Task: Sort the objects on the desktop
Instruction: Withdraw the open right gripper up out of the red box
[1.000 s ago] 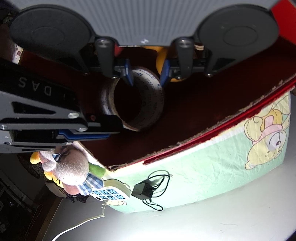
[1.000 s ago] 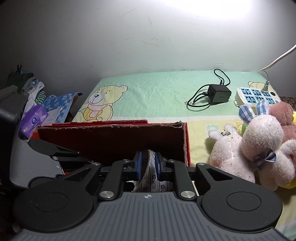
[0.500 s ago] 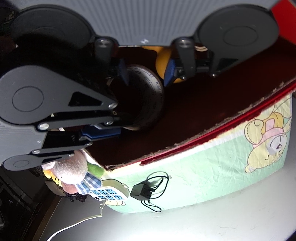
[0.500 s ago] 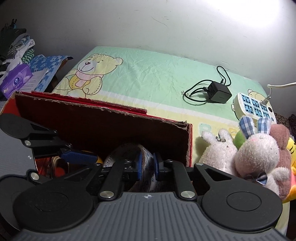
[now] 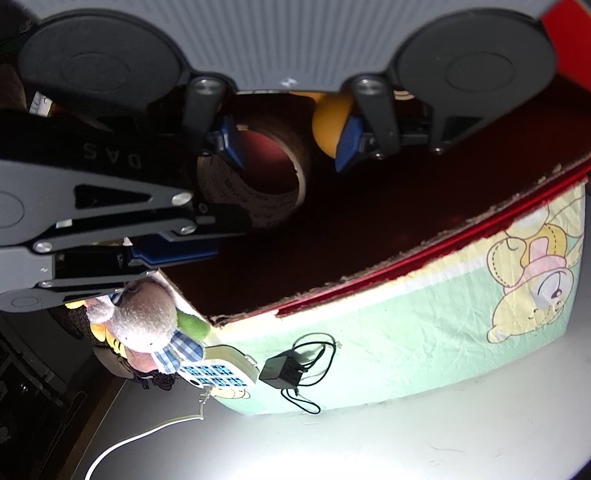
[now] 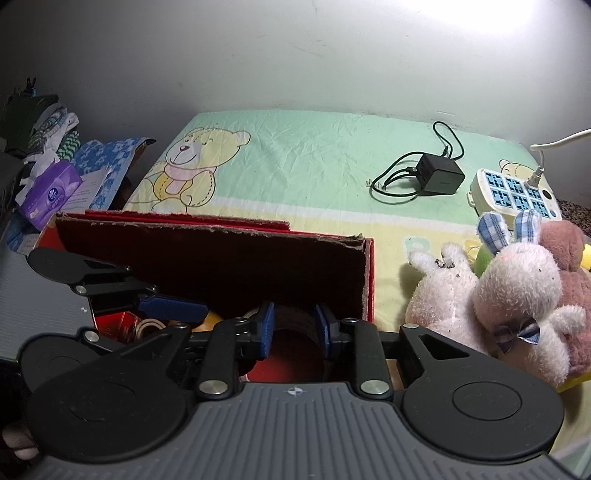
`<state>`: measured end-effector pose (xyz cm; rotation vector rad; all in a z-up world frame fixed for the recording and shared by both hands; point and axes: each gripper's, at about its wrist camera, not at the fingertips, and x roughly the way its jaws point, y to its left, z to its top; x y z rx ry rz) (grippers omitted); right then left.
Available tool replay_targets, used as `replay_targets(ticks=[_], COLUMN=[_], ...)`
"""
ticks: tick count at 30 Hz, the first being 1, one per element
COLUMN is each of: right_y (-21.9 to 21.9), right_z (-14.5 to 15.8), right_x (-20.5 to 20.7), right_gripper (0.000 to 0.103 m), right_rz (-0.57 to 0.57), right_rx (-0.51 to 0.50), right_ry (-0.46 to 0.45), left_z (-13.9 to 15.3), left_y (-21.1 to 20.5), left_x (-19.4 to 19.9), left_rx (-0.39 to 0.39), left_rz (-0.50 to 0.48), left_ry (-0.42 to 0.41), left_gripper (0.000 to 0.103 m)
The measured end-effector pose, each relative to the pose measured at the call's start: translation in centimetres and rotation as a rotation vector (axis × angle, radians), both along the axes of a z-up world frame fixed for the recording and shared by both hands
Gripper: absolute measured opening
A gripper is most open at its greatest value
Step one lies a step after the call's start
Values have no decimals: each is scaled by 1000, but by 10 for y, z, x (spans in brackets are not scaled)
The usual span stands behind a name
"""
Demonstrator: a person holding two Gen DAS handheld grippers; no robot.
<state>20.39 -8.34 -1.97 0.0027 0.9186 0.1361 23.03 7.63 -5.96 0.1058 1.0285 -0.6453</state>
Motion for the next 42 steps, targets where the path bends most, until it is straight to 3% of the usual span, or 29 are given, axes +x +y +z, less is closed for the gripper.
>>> replay_targets(ticks=[5, 11, 21, 31, 36, 38, 42], right_y=[-12, -8, -15, -15, -12, -11, -10], right_z=[1, -4, -7, -5, -2, -1, 0], right_x=[-10, -23, -40, -55, -65, -69, -75], right_gripper=[17, 15, 13, 21, 22, 30, 32], right_rz=[-54, -64, -100, -107, -93, -91, -85], right_rx=[46, 38, 80, 116, 118, 118, 105], right_ry=[-61, -89, -119, -93, -112, -126, -148], left_z=[0, 1, 14, 33, 34, 34, 37], left_y=[0, -2, -13, -7, -3, -2, -3], left_x=[0, -4, -19, -42, -51, -56, -66], left_rx=[5, 26, 182, 267, 299, 307, 322], left_rz=[-5, -4, 38, 167, 239, 263, 288], left_ry=[-2, -30, -169, -211, -190, -183, -186], left_gripper=[54, 54, 54, 55, 59, 59, 62])
